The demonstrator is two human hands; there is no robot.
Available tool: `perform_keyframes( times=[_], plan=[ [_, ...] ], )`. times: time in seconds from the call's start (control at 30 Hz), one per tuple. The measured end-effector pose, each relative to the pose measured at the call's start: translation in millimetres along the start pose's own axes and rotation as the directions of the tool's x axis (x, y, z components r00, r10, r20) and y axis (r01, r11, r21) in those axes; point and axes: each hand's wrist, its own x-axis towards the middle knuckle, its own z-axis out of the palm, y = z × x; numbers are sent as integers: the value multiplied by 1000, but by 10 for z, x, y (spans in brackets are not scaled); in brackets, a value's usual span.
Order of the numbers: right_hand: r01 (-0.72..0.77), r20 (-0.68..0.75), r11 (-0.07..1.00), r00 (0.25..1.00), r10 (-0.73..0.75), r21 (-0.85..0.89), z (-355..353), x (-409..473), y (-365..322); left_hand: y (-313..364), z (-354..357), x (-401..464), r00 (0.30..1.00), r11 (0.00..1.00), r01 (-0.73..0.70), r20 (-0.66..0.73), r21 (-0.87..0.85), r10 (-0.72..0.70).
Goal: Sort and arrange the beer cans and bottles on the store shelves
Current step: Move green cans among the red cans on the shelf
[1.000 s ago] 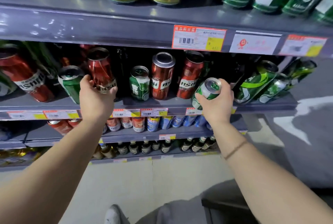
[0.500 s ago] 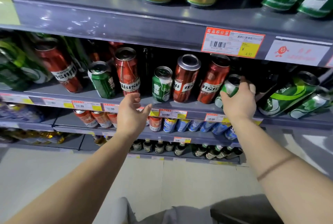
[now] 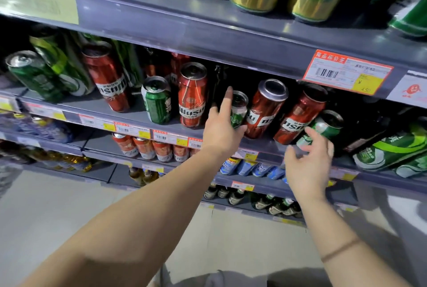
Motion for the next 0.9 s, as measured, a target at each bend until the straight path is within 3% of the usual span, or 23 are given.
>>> perform_keyframes(
  times=[0.13, 0.27, 0.43, 0.57, 0.7, 0.73, 0.8, 0.87, 0.9],
  plan=[
    [69, 132, 990, 988, -85, 120, 194, -207, -294, 30, 42, 56, 1000, 986, 7, -16, 167, -5],
    [131, 263, 986, 952, -154, 102, 338, -198, -570, -61, -38, 8, 991, 980, -99, -70, 174, 113],
    [288, 481, 955, 848, -221, -70, 472, -179, -740, -282, -283, -253, 960, 961, -272, -86, -51, 268],
    [302, 505, 952, 816, -282, 44, 560, -238, -839, -345, -632, -359, 985, 958, -147, 53, -246, 165],
    [255, 513, 960, 813, -276, 113, 643, -366, -922, -454, -981, -442, 954, 888, -39, 248, -459, 170],
    [235, 509, 965, 820, -261, 116, 657, -404, -927, -479, -1076, -441, 960, 874, -37, 226, -484, 166],
    [214, 487, 968, 837, -251, 131, 656, -467, -925, -543, -1256, -342, 997, 914, -71, -45, -399, 57],
    [182, 465, 971, 853, -236, 157, 634, -492, -908, -661, -1411, -119, 920, 979, 35, -376, -201, -110],
    [160, 460, 974, 860, -218, 163, 622, -490, -897, -710, -1458, 6, 891, 984, 119, -423, -134, -166]
  ],
)
